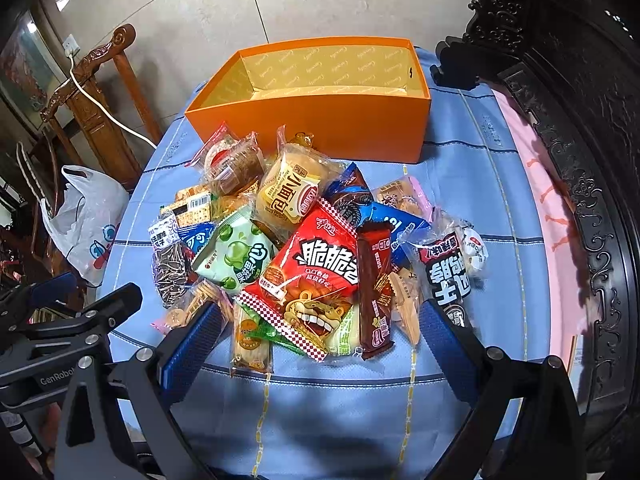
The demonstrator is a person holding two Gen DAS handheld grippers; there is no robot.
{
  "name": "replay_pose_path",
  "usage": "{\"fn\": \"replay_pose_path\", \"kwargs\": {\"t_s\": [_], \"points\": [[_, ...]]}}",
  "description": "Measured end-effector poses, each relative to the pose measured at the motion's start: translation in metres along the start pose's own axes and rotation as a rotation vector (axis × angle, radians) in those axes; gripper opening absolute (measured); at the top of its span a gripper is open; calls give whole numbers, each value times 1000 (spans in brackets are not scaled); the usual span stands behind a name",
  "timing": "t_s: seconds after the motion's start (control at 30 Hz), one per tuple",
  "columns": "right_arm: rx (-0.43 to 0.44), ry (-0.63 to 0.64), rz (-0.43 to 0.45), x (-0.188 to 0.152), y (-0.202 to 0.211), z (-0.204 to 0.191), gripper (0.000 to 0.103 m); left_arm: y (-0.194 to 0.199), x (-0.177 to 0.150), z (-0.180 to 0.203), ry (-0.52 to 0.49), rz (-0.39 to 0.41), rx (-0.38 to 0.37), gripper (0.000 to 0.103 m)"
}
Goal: Organize snacks
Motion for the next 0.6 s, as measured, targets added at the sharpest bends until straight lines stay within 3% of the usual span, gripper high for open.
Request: {"fn": "replay_pose_path", "kwargs": {"t_s": [0.6], "points": [[7, -15, -12, -3, -3, 2, 99, -1, -1, -1, 0, -4, 5, 99]]}}
Point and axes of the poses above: each gripper's, at about its wrist camera, not at the fingertips, and y roughly against the way its jaws point, z to its right, x to its top, the point moved 2 cm from there along -y, roughly the way its jaws point, and after that the axes turned 10 degrees about x, right-handed, at the moved point
